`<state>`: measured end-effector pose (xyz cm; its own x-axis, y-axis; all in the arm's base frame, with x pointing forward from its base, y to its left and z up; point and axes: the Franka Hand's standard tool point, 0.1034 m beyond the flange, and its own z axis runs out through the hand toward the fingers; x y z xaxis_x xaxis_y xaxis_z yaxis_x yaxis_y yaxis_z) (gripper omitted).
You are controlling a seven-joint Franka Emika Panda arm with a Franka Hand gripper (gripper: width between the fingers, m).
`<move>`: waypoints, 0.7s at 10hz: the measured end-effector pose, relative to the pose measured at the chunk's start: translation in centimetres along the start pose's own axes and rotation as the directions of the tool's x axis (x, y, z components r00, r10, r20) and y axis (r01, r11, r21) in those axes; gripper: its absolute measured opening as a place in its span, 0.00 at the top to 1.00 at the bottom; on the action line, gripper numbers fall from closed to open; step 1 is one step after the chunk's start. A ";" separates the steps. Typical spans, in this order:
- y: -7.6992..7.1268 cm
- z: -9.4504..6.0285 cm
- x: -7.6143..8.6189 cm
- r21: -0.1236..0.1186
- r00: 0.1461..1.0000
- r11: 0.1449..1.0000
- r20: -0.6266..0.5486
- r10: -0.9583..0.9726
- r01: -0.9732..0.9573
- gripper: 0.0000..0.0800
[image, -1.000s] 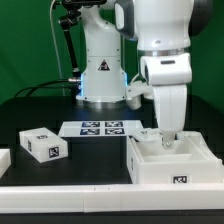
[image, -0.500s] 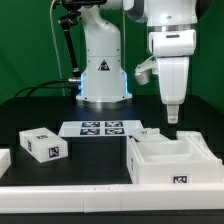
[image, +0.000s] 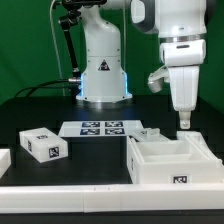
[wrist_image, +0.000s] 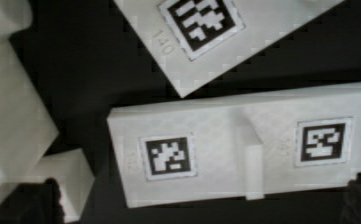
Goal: Assemble cabinet
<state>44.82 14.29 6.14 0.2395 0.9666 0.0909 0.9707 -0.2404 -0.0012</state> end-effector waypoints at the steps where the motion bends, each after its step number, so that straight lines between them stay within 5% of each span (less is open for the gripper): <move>1: 0.0 0.1 0.0 0.002 1.000 1.000 0.000 0.000 0.000 0.00; 7: -2.3 3.6 1.2 0.011 0.999 1.000 -0.037 0.017 -0.017 0.00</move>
Offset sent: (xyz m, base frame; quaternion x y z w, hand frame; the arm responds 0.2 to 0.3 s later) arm -0.0135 0.0316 -0.0225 -0.0220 0.0263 0.0194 0.9992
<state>42.97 16.37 2.65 0.2552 0.9585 0.1275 0.9667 -0.2555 -0.0141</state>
